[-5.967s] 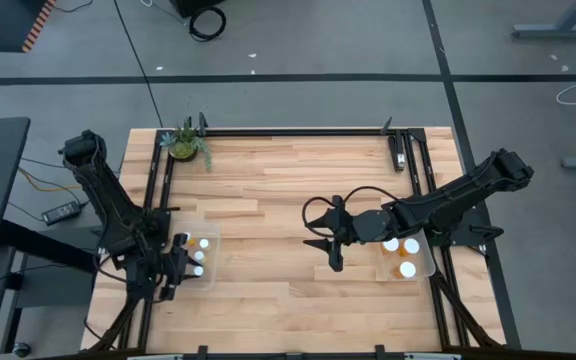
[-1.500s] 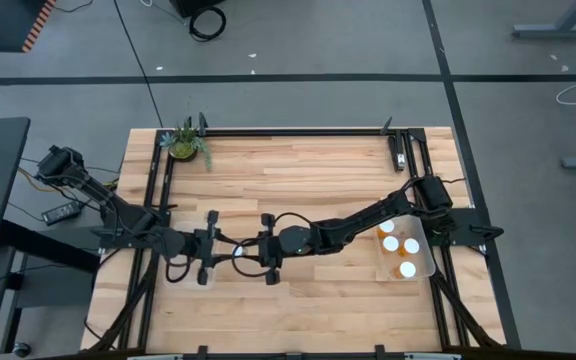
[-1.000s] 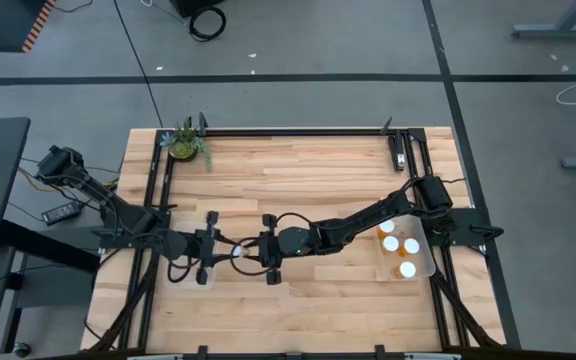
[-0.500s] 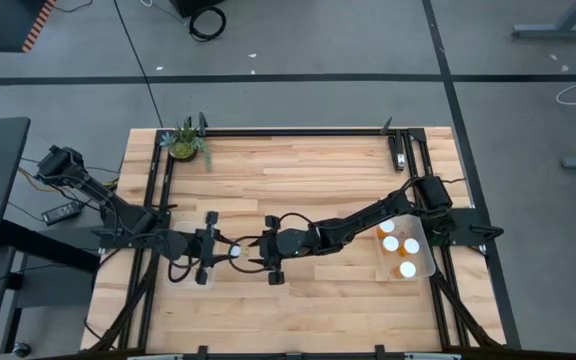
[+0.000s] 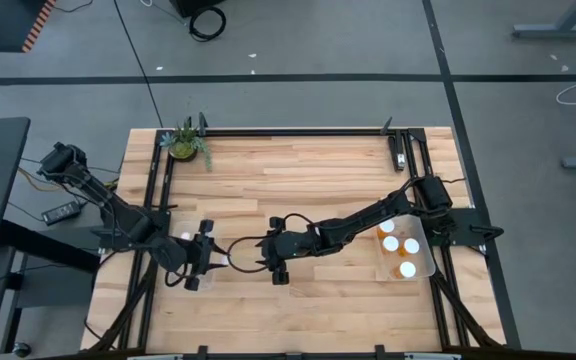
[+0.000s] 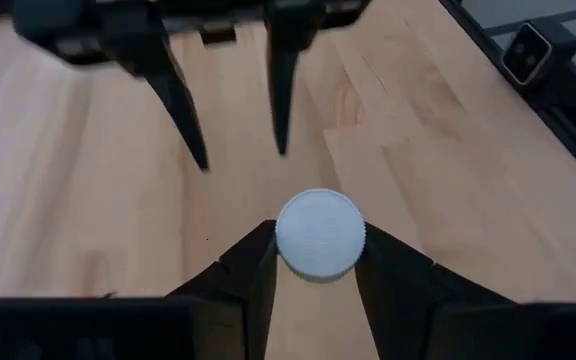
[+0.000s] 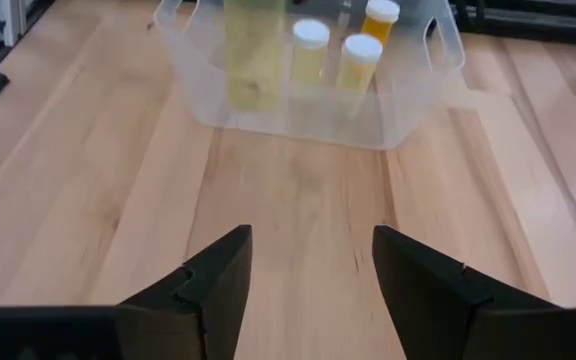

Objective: Pick and place medicine bottles into bin by pill shape (circle, oval)
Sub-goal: Put the small light yellow pill bottle into the left transparent bin

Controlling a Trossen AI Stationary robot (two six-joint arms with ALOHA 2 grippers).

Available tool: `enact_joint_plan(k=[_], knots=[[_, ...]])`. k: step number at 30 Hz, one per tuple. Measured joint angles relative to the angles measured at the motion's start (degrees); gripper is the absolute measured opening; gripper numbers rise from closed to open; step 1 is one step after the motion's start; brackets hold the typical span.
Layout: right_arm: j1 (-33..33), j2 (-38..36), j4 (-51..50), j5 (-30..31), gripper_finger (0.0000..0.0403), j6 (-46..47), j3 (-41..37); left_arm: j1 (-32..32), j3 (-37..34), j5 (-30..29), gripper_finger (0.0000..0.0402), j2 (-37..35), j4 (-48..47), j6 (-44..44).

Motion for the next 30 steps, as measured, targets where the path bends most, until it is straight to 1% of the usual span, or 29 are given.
enact_joint_plan(k=[4,10,15,19,23,30], knots=[[0.00,0.00,-1.72,0.00,0.0216,0.70,-0.02,-2.72,0.00,0.04,0.0139,-0.02,-1.63,-3.67],[0.02,0.00,-2.82,0.00,0.0216,1.58,-0.02,-6.06,0.00,0.06,0.0131,-0.04,-5.16,-8.44],[0.17,-0.26,-2.95,0.00,0.0216,1.61,-0.02,-8.07,0.00,-0.04,0.0139,-0.10,-7.55,-12.16],[0.13,-0.26,-2.93,0.01,0.0216,1.61,-0.02,-9.16,0.00,0.02,0.0135,-0.95,-8.24,-12.89],[0.15,-0.26,-2.92,0.00,0.0216,1.61,-0.02,-9.54,0.00,-0.08,0.0129,-3.14,-11.58,-14.31],[0.15,-0.26,-2.84,0.02,0.0216,1.61,-0.02,-9.54,0.02,-0.11,0.0137,-5.83,-16.81,-16.27]])
